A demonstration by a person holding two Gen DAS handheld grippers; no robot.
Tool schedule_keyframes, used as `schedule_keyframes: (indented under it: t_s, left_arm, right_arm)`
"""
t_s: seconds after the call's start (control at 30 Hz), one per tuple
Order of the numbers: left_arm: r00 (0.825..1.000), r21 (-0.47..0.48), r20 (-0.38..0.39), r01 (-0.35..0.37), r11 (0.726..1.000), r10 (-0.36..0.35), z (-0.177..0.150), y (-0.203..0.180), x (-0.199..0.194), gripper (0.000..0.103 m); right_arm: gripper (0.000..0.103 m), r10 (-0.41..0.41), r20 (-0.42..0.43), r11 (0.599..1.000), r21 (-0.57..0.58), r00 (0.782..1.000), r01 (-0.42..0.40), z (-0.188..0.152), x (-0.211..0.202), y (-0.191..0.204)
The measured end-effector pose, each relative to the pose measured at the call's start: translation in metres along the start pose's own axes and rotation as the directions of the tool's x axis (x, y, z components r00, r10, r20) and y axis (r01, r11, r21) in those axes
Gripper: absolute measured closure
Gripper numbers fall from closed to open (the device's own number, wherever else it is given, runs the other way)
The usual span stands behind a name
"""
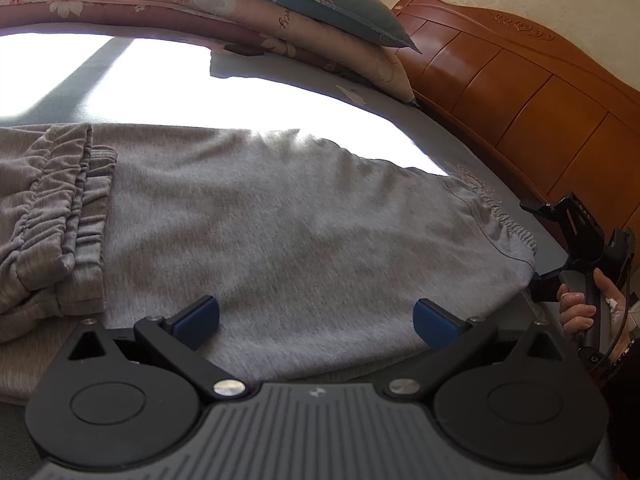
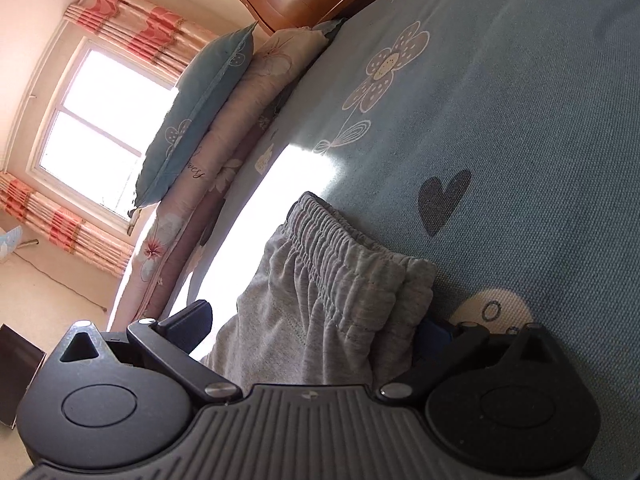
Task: Fold clothes
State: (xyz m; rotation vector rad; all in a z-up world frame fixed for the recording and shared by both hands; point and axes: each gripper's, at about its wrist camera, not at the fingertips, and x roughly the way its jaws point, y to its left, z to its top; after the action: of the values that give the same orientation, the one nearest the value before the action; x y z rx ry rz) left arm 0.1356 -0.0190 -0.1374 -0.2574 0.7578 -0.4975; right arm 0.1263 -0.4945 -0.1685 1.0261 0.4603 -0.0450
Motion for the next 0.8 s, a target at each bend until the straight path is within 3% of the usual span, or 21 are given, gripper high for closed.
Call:
schedule_keyframes:
  t_s: [0.13,0.3,0.67,0.8]
  left_arm:
    - [1.000,-0.015,0.001,0.007,1.000,-0.007,0.001,0.001,0.000,0.001]
    - [1.000,-0.008,0.005,0.005,1.000,-0.005,-0.001,0.001,0.000,0.001]
    - [0.999,0.075,0.035,-0.043,0.996,0.040,-0.007,-0.010,0.000,0.001]
    - [0.994,0.151,0.063,-0.096,0.984,0.087,-0.011,-0.024,0.000,0.001]
  right_arm:
    - [0.000,0.112,0.050,0.993,0.027,0.992,-0.113,0.000,-0.014,-0.015]
    - [0.000,0.187,0.095,0.974,0.109,0.978,-0.197,0.008,-0.020,-0.028]
    - [0.000,0.072,-0.012,0.988,-0.138,0.997,-0.073,-0.001,0.000,0.000]
    - [0.000,0.112,-0.023,0.987,-0.112,0.993,-0.114,0.002,-0.005,-0.005]
